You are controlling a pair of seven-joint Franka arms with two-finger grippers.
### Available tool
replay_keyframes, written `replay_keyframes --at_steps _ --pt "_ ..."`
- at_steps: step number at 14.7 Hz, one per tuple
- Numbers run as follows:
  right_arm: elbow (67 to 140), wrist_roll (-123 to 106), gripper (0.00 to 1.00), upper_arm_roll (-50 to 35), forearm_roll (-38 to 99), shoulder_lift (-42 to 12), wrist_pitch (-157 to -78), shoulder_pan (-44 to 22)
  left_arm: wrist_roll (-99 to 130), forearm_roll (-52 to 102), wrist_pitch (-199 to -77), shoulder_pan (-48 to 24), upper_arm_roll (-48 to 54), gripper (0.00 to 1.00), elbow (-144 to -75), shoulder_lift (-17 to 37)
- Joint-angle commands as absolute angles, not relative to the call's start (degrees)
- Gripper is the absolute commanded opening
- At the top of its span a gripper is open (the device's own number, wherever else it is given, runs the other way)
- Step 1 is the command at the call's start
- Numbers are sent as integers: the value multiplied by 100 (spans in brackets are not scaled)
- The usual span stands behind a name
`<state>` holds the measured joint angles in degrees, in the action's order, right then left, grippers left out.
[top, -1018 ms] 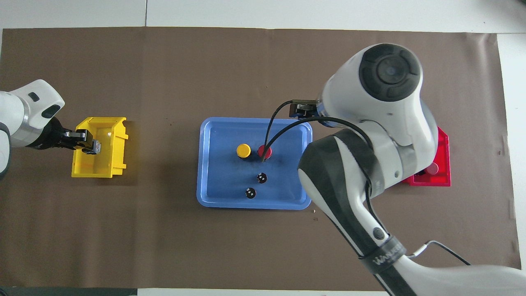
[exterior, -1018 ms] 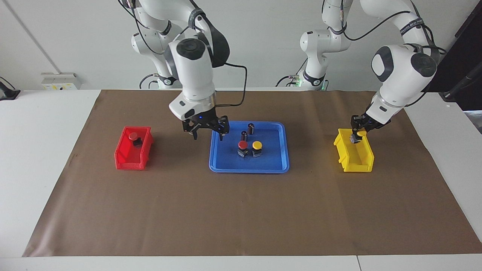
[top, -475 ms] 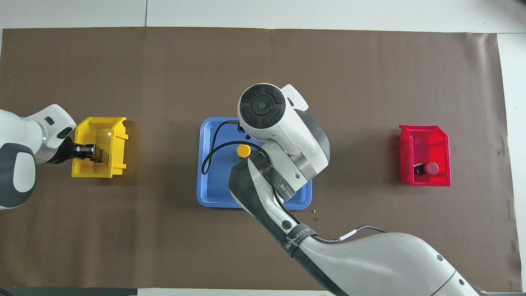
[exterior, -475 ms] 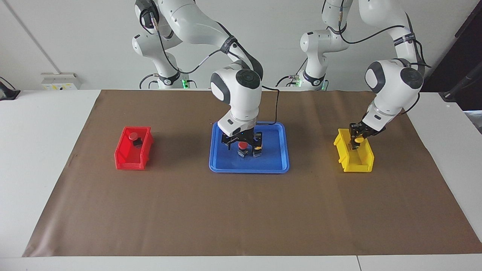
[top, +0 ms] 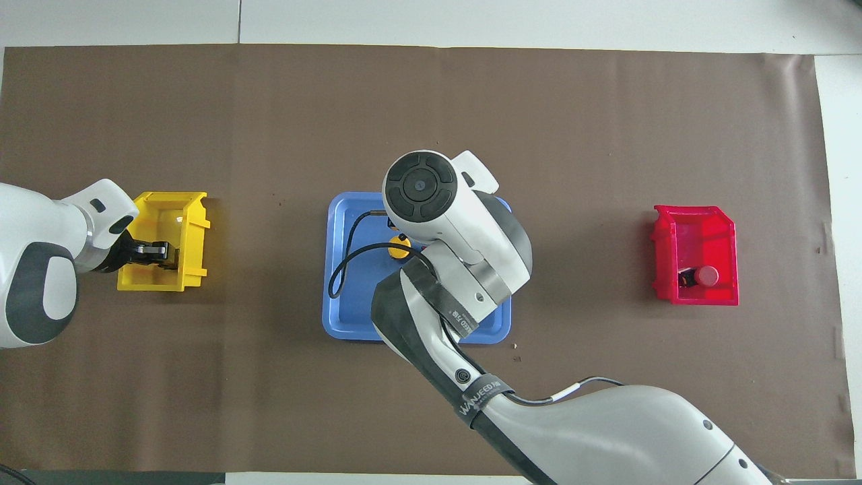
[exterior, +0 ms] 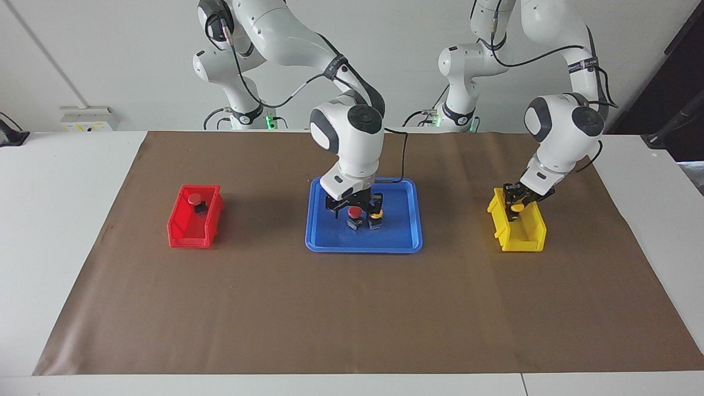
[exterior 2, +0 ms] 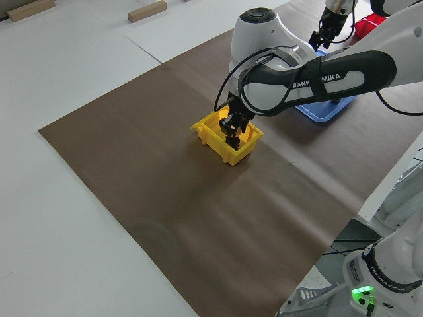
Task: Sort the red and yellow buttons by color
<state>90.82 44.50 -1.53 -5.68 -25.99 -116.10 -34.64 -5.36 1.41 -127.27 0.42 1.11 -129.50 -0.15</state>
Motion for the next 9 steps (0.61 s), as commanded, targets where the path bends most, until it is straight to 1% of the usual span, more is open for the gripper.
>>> replay_keyframes --at_steps 1,2,3,5,6,8,9 --pt "9614 4553 86 -158 -589 -2329 -11917 -3506 -580 123 -12823 44 114 65 -13008 -53" --pt "9667 4553 85 -158 -589 -2312 -11961 -3516 -580 123 -12788 44 114 66 -12956 -53" --pt "9729 4561 85 -158 -589 -2285 -11979 -3524 -580 123 -12710 44 114 69 -12877 -53" --pt "9808 4631 84 -158 -589 -2268 -12032 -3568 -571 123 -12342 44 114 71 -12605 -61" --pt "9861 4649 84 -158 -589 -2259 -12076 -3586 -571 123 -11983 35 123 78 -12316 -70" --pt "9940 4649 82 -158 -580 -2232 -12155 -3586 -571 123 -11236 18 167 100 -11658 -105" --pt "9993 4667 80 -158 -589 -2224 -12199 -3586 -571 123 -10902 -87 167 100 -11376 -149"
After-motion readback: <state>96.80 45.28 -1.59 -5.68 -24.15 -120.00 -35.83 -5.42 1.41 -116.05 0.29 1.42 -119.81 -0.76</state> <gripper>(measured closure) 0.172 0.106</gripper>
